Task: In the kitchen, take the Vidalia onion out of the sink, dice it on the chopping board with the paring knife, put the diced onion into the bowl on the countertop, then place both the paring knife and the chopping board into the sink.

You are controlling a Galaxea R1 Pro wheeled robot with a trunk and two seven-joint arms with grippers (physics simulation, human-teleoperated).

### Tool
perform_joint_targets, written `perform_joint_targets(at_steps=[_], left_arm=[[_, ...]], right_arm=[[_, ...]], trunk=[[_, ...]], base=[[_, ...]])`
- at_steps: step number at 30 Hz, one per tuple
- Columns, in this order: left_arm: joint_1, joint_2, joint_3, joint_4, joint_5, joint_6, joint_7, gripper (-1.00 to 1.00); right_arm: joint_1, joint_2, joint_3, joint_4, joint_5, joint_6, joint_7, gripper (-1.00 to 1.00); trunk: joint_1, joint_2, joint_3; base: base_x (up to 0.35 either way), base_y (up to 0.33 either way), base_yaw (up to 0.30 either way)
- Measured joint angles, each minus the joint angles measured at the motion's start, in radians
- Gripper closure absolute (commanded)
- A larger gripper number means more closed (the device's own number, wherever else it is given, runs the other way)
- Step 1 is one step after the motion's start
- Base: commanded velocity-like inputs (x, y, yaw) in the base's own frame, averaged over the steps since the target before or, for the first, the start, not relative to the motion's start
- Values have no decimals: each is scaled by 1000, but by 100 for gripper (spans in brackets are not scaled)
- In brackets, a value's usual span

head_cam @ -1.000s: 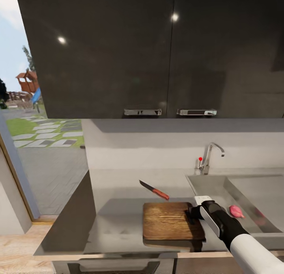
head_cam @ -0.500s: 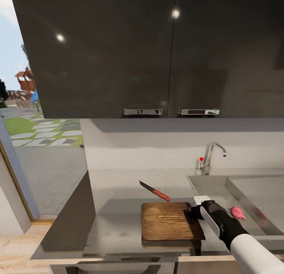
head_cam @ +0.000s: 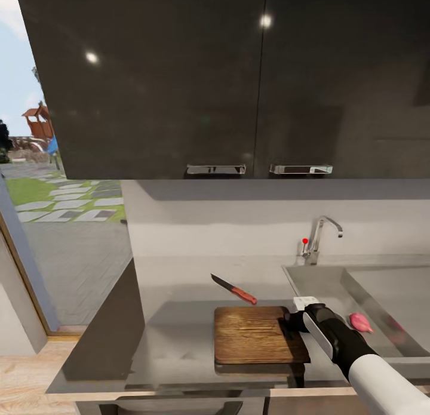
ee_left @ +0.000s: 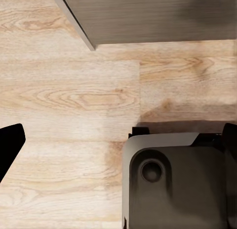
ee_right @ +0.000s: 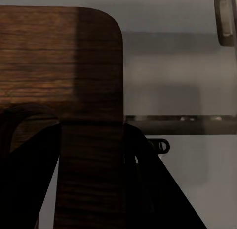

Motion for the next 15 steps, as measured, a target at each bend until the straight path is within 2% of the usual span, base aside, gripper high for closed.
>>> perform_joint_targets(at_steps=[7, 15], left_arm=[[0, 0, 1, 0, 0, 0, 0, -100], [0, 1, 0, 0, -1, -1, 0, -100]], right_arm=[[0, 0, 0, 0, 0, 0, 0, 100], [0, 0, 0, 0, 0, 0, 0, 100]], trunk=[[0, 0, 0], [0, 0, 0]], base=[[14, 0, 0], [190, 0, 0]])
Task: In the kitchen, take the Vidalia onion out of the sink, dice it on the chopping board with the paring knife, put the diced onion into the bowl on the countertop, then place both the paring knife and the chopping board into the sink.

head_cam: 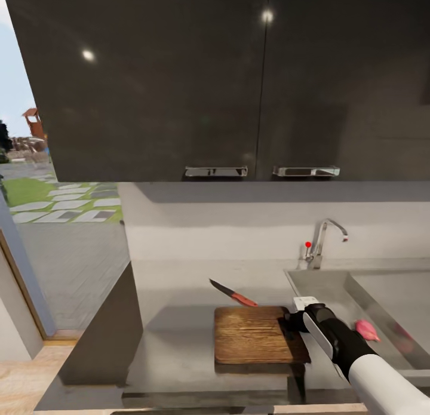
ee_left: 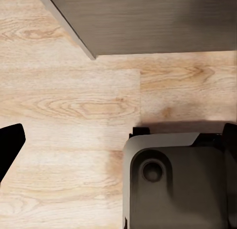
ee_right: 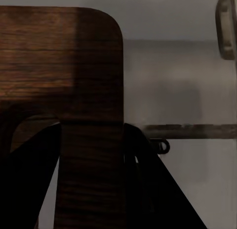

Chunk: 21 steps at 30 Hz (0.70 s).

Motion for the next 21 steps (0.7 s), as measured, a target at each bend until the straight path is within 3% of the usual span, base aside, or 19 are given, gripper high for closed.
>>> perform_joint_targets(at_steps=[21], left_arm=[[0, 0, -1, 0, 1, 0, 0, -100]], right_arm=[[0, 0, 0, 0, 0, 0, 0, 100]], trunk=[[1, 0, 0]], base=[[0, 0, 0]])
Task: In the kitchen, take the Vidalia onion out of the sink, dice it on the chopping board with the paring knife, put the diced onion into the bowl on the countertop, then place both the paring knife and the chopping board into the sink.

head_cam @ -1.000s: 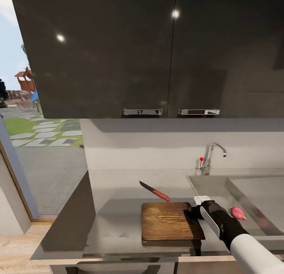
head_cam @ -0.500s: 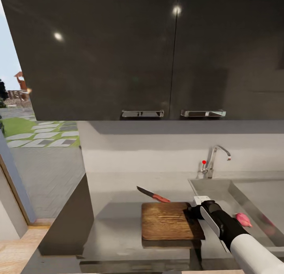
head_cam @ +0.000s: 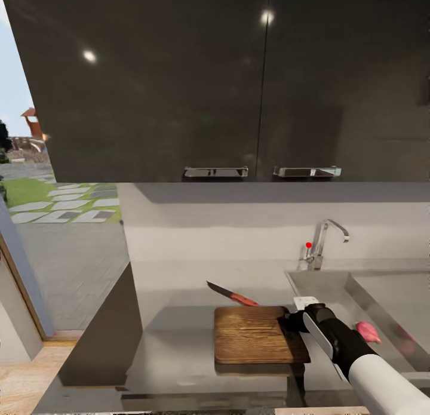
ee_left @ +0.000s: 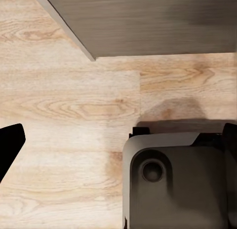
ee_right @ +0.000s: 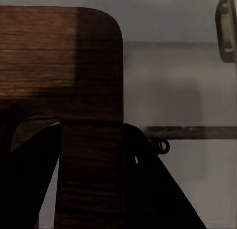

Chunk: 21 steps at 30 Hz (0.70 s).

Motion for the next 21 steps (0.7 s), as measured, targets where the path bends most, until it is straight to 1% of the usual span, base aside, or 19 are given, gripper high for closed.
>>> perform_joint_targets(at_steps=[21], left_arm=[[0, -1, 0, 0, 0, 0, 0, -100]], right_arm=[[0, 0, 0, 0, 1, 0, 0, 100]], trunk=[[0, 0, 0]], base=[[-10, 0, 0]])
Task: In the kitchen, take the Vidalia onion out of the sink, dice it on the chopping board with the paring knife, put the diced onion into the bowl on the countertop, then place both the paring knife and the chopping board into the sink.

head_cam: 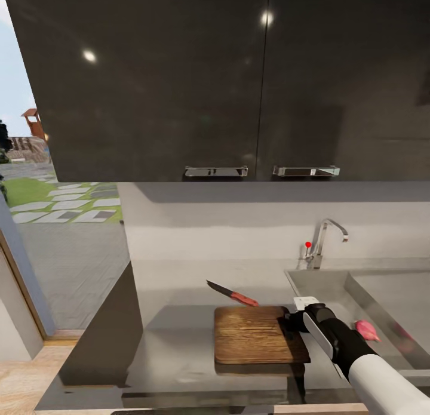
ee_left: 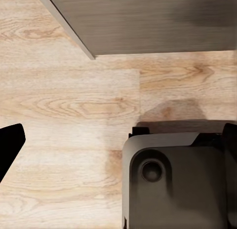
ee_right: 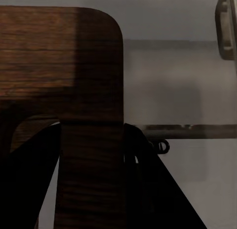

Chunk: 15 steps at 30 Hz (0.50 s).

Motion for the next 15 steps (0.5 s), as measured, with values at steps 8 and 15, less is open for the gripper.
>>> perform_joint_targets(at_steps=[8, 15], left_arm=[[0, 0, 0, 0, 1, 0, 0, -100], [0, 0, 0, 0, 0, 0, 0, -100]], right_arm=[[0, 0, 0, 0, 0, 0, 0, -100], [0, 0, 0, 0, 0, 0, 0, -100]], trunk=[[0, 0, 0], [0, 0, 0]], base=[[0, 0, 0], [0, 0, 0]])
